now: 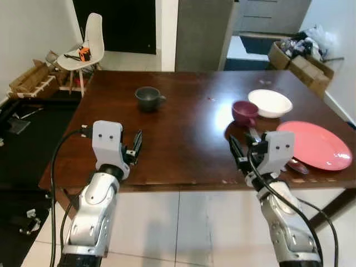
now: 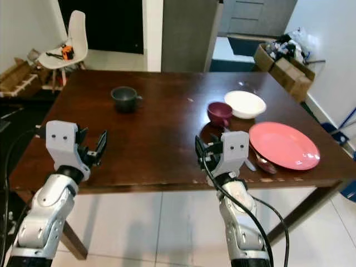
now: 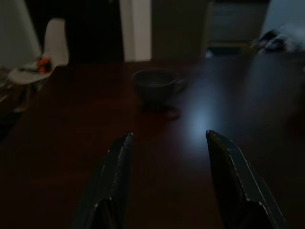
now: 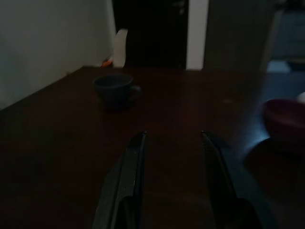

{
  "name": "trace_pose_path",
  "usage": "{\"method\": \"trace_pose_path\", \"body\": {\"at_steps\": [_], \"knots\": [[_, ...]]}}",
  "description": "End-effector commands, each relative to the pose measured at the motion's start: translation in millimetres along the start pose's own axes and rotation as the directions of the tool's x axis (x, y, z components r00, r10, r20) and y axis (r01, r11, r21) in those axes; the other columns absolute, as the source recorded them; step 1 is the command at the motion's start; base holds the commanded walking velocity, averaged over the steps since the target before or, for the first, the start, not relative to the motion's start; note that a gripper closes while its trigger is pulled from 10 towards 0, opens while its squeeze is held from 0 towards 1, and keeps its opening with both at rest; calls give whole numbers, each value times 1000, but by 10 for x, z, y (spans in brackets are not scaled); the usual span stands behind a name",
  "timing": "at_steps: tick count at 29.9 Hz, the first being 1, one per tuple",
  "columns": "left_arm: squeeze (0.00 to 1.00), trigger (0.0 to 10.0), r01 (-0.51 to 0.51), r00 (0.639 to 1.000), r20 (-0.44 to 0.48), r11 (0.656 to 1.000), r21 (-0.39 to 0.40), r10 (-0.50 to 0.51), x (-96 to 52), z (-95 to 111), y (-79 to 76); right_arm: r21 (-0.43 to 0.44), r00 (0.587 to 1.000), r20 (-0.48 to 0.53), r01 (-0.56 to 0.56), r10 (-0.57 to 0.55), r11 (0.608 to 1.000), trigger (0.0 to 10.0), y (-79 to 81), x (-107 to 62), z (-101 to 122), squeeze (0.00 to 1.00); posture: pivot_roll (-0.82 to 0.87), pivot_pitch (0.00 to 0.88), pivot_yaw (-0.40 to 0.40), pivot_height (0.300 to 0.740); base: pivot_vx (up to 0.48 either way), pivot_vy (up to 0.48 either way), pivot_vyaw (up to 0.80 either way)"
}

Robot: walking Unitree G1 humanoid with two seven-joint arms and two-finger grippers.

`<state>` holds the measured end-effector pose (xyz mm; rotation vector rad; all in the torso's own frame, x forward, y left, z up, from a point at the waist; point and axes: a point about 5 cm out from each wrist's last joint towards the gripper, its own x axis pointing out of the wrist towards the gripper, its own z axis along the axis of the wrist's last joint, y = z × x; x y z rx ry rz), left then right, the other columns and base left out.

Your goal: Setting the table

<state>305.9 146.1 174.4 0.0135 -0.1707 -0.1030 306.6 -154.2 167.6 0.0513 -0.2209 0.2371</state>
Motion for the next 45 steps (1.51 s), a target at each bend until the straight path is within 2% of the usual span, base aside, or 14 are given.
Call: {"method": "trace_pose_path", "body": {"at_steps": [1,21,22,24,33,45], "knots": [[141,10000,10,1000,-13,1000,9,-10,0,-18,-25,-9,999,-25,23,-23,1000,10000,-64,-30,-39,0,-53,4,57,740,480,0,0],[125,10000,30,999,-12,998,46,-30,-6,-6,-45,-5,1000,-19,16,-16,1000,10000,-55,-1,-22,0,-47,0,60,740,475,0,0],[63,10000,31,999,-12,998,49,-31,-10,-7,-48,-5,1000,-19,16,-16,1000,10000,-55,-1,-23,0,-47,0,60,740,0,0,0],[0,10000,32,999,-8,999,33,-32,-30,-4,-60,-5,1000,-19,15,-15,1000,10000,-56,-3,-20,0,-48,0,60,740,0,0,0],[0,10000,4,1000,-4,999,33,-4,-38,4,-2,-2,1000,-24,11,-11,1000,10000,-50,-20,-32,0,-46,0,60,740,0,0,0],[0,10000,6,1000,-19,999,44,-6,-34,-4,-1,22,999,-38,-7,7,1000,10000,-11,-9,-69,0,-39,6,64,740,0,0,0]]}}
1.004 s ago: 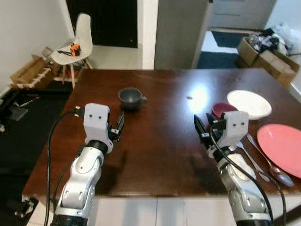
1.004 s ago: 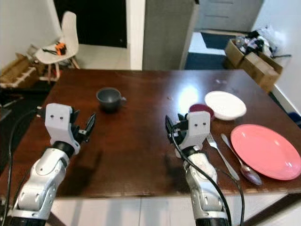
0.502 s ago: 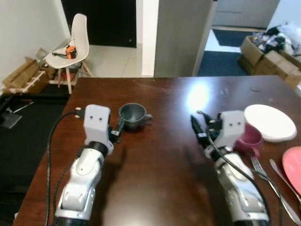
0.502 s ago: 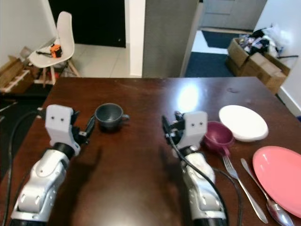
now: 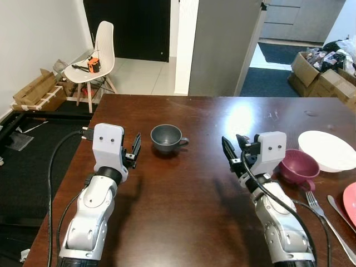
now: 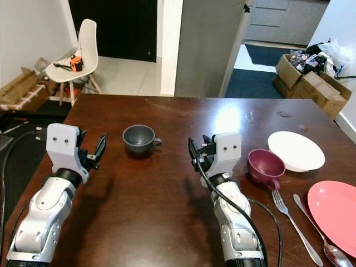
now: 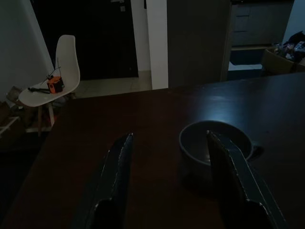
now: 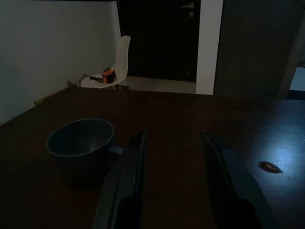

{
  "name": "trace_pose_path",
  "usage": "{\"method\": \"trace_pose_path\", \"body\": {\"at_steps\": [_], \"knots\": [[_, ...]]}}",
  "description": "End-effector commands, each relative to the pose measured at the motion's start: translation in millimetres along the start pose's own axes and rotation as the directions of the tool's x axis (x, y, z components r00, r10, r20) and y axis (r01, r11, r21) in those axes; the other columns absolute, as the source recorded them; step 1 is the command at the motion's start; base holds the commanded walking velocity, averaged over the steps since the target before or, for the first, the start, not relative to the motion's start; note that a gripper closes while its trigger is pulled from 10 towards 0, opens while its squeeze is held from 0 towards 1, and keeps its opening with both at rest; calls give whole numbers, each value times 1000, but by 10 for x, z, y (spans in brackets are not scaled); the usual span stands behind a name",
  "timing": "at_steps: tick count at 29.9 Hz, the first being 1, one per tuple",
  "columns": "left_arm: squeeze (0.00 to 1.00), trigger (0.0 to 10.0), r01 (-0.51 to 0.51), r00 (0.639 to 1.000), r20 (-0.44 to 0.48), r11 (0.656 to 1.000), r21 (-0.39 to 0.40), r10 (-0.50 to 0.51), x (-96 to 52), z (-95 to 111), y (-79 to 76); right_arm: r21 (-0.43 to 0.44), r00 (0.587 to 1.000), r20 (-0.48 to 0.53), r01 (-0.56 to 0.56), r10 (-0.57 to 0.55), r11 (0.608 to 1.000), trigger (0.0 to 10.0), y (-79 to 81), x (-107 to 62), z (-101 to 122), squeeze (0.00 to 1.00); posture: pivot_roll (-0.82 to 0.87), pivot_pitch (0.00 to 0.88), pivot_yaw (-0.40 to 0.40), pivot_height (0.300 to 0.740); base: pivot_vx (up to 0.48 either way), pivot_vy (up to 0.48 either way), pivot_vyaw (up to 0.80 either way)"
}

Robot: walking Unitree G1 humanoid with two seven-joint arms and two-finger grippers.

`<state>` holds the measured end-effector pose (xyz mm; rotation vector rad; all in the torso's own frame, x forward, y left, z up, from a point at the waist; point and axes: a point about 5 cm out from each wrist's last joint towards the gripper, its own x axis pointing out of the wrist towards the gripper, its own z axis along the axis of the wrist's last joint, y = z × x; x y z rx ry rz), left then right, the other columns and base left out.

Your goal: Setting the table

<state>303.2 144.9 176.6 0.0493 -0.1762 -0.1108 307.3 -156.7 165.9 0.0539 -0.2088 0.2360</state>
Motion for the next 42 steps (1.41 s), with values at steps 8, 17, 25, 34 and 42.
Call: {"method": "trace_pose_path", "body": {"at_steps": [8,17,25,34,42], "knots": [[0,10000,133,989,-79,977,164,-122,104,-54,-15,68,993,-69,-91,96,993,10000,154,39,-128,0,-17,24,75,740,0,0,0],[0,10000,411,911,-113,890,198,-396,577,65,-531,55,992,-50,-109,112,992,10000,227,34,-88,0,-26,39,99,740,0,0,0],[0,10000,508,860,-183,776,374,-476,894,202,-710,36,999,-28,-36,37,999,10000,93,-15,-29,0,-54,47,121,740,0,0,0],[0,10000,377,925,-253,602,703,-283,1204,294,-461,17,998,-10,55,-55,998,10000,-63,-126,38,0,-79,73,144,740,0,0,0],[0,10000,413,910,-336,461,786,-243,1216,192,-367,17,998,-8,70,-70,997,10000,-66,-144,56,0,-81,92,151,740,0,0,0]]}}
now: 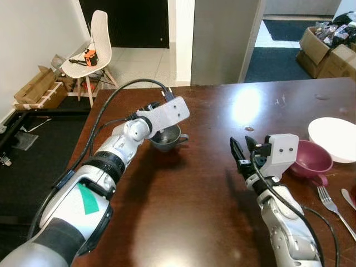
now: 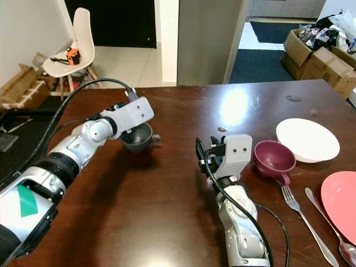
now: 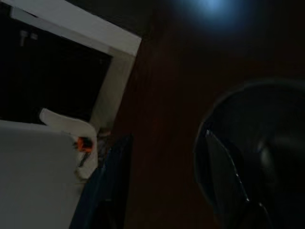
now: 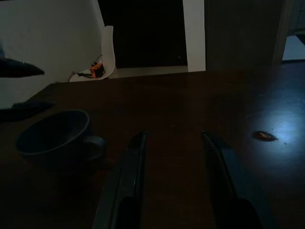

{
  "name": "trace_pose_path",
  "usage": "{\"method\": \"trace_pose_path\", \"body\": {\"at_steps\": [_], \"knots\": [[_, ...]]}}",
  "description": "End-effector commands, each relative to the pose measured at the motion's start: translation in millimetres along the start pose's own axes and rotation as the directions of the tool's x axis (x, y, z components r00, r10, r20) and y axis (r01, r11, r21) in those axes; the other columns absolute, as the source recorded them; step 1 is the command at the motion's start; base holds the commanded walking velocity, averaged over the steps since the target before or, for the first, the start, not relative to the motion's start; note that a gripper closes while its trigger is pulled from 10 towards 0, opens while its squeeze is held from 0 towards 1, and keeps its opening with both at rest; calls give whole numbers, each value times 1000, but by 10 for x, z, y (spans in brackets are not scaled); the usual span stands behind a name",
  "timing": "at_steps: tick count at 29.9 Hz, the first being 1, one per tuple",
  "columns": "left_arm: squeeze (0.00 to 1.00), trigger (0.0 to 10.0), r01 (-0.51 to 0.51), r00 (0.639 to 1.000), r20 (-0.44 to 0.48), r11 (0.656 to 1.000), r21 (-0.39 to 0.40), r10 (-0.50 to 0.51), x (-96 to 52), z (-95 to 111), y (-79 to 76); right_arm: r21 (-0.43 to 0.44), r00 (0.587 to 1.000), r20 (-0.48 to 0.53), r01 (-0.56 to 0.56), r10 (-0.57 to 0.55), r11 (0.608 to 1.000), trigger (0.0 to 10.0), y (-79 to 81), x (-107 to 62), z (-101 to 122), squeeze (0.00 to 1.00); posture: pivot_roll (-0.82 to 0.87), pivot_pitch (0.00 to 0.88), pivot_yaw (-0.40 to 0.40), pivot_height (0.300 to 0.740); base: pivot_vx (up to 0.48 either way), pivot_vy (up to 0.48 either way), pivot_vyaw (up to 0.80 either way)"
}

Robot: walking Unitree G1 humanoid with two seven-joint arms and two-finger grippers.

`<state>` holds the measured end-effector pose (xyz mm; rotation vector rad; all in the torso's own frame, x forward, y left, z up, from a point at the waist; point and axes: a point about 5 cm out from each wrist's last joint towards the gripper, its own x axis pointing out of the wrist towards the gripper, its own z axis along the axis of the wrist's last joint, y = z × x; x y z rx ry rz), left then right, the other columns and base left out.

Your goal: Setting the table

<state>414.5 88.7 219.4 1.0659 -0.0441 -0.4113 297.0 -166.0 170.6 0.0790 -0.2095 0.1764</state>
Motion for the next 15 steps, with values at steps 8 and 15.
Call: {"method": "trace_pose_path", "body": {"at_steps": [8,15], "knots": [[0,10000,44,997,-57,999,26,-42,10,-87,-25,2,1000,-16,17,-17,1000,10000,4,-81,-13,0,-90,104,160,740,0,0,0],[0,10000,149,985,-73,980,-136,-160,35,-38,-92,7,1000,-22,22,-22,1000,10000,18,-109,-23,0,-95,102,164,740,0,0,0]]}}
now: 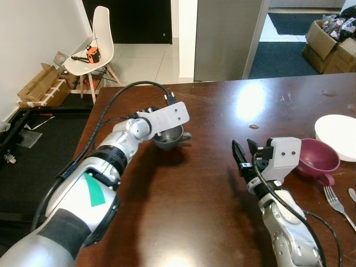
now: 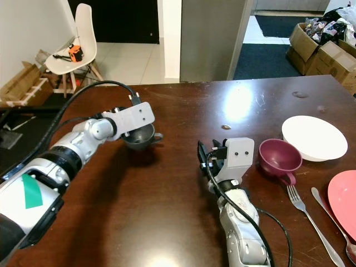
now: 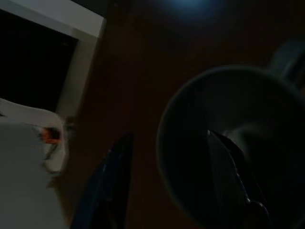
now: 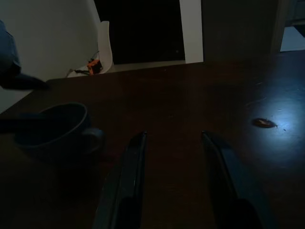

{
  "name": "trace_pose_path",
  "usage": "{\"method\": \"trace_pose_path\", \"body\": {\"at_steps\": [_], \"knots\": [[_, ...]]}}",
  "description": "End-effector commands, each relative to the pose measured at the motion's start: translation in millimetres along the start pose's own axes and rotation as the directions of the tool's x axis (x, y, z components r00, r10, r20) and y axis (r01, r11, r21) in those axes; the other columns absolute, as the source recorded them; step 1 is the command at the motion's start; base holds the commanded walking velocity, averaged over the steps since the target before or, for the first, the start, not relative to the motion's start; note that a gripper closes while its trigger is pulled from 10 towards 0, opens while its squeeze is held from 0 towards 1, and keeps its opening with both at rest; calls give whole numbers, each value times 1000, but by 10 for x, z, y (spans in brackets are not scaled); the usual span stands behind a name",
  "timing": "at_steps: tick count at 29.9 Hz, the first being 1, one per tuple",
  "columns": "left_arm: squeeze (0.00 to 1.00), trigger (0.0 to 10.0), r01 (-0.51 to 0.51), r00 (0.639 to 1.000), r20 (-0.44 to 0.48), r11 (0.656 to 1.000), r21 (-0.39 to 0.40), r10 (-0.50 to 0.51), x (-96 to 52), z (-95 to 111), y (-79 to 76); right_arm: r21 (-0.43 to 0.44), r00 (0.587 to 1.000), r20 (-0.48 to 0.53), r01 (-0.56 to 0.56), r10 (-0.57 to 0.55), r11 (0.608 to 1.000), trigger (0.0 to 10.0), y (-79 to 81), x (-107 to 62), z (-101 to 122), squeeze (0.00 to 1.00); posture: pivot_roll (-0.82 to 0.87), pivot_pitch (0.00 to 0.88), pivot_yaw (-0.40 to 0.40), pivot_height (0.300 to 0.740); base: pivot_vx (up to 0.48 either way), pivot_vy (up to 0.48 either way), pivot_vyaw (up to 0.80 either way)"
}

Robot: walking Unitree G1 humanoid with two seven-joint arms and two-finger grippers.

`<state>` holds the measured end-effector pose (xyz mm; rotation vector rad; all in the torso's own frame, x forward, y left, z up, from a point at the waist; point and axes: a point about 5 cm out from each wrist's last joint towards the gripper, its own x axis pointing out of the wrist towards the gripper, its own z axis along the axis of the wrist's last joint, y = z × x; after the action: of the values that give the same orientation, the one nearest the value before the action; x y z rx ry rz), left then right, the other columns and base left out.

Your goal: Setting the table

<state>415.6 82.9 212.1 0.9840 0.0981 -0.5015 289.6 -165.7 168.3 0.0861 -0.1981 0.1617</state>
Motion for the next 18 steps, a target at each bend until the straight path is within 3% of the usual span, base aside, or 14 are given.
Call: {"method": "trace_pose_path", "body": {"at_steps": [1,12,18], "knots": [[0,10000,27,999,-26,998,-50,-28,-1,-44,-9,1,1000,-12,6,-6,1000,10000,4,-33,-16,0,-97,100,166,740,0,0,0],[0,10000,41,997,-62,991,-130,-49,-7,-65,23,3,1000,-16,10,-10,1000,10000,24,-57,-24,0,-102,95,174,740,0,0,0],[0,10000,77,991,-95,982,-174,-94,-9,-133,-36,3,1000,-18,8,-8,1000,10000,28,-56,-23,0,-103,96,175,740,0,0,0]]}}
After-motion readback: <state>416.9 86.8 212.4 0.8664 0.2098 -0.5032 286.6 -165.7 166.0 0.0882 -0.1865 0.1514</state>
